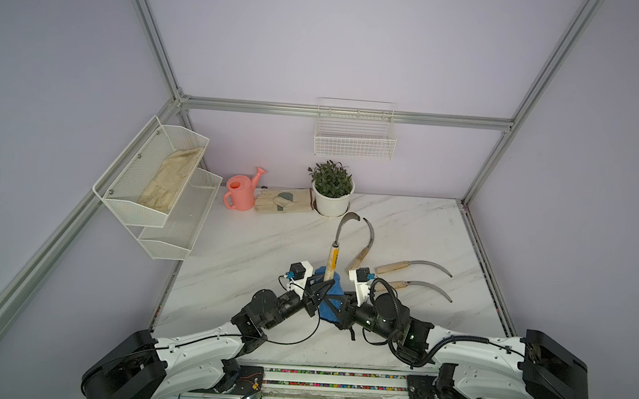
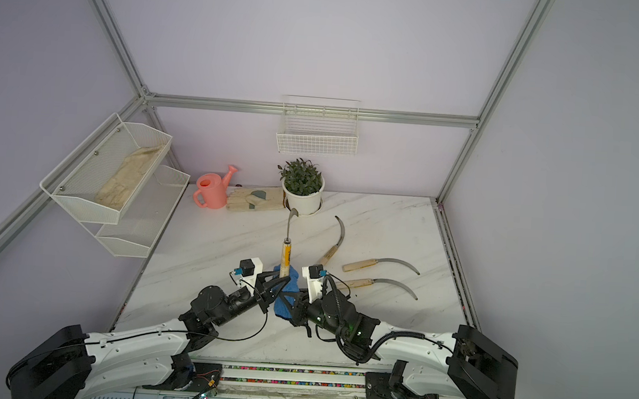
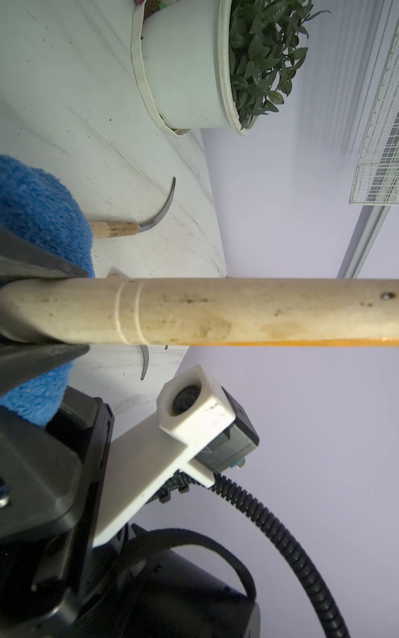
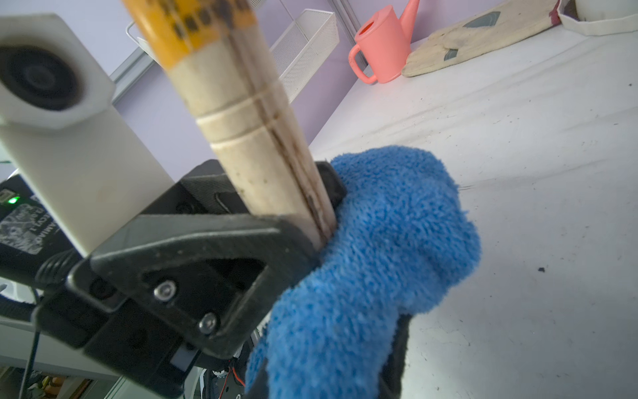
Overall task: Wipe small sickles with rags
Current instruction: Wipe the small sickle.
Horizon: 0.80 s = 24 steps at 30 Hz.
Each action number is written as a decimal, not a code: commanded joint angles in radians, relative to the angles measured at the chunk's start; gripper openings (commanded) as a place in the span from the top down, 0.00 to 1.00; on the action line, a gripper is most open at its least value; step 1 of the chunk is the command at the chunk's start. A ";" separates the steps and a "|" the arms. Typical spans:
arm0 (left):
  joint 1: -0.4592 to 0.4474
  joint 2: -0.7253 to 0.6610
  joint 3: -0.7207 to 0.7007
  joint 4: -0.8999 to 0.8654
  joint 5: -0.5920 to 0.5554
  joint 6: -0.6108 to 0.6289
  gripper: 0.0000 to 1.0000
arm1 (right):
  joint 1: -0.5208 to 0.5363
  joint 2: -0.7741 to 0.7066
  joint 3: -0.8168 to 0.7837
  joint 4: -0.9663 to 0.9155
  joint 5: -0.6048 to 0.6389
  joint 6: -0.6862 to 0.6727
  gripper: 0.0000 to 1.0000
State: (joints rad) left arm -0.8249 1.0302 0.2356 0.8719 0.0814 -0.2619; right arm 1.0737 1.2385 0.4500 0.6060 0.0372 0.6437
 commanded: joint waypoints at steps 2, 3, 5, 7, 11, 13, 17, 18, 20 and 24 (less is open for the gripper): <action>0.005 0.010 0.000 -0.034 0.007 0.027 1.00 | 0.020 0.075 0.093 0.120 -0.036 -0.012 1.00; 0.005 0.010 -0.001 -0.034 0.008 0.028 1.00 | 0.020 0.077 0.097 0.119 -0.028 -0.015 1.00; 0.005 0.008 -0.001 -0.035 0.005 0.030 1.00 | 0.019 0.060 0.089 0.104 0.010 -0.025 1.00; 0.004 0.010 -0.001 -0.036 0.002 0.033 1.00 | 0.017 0.026 0.066 0.087 0.059 -0.018 1.00; 0.005 0.018 0.006 -0.044 -0.007 0.035 1.00 | 0.000 -0.071 0.000 0.043 0.153 -0.005 1.00; 0.005 0.020 0.008 -0.046 -0.005 0.033 1.00 | -0.017 -0.115 -0.039 0.034 0.172 0.008 1.00; 0.005 0.021 0.010 -0.055 -0.007 0.031 1.00 | -0.059 -0.181 -0.100 0.017 0.186 0.043 1.00; 0.004 0.021 0.011 -0.059 -0.011 0.032 1.00 | -0.070 -0.183 -0.110 0.016 0.183 0.052 1.00; 0.004 0.026 0.022 -0.084 -0.021 0.038 1.00 | -0.092 -0.170 -0.122 0.013 0.182 0.073 1.00; 0.004 0.068 0.044 -0.100 -0.005 0.044 1.00 | -0.101 -0.095 -0.100 0.026 0.167 0.064 1.00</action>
State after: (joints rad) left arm -0.8230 1.0790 0.2363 0.7677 0.0711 -0.2417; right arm 0.9745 1.1057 0.3374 0.5869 0.1963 0.6952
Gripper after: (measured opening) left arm 0.232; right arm 0.196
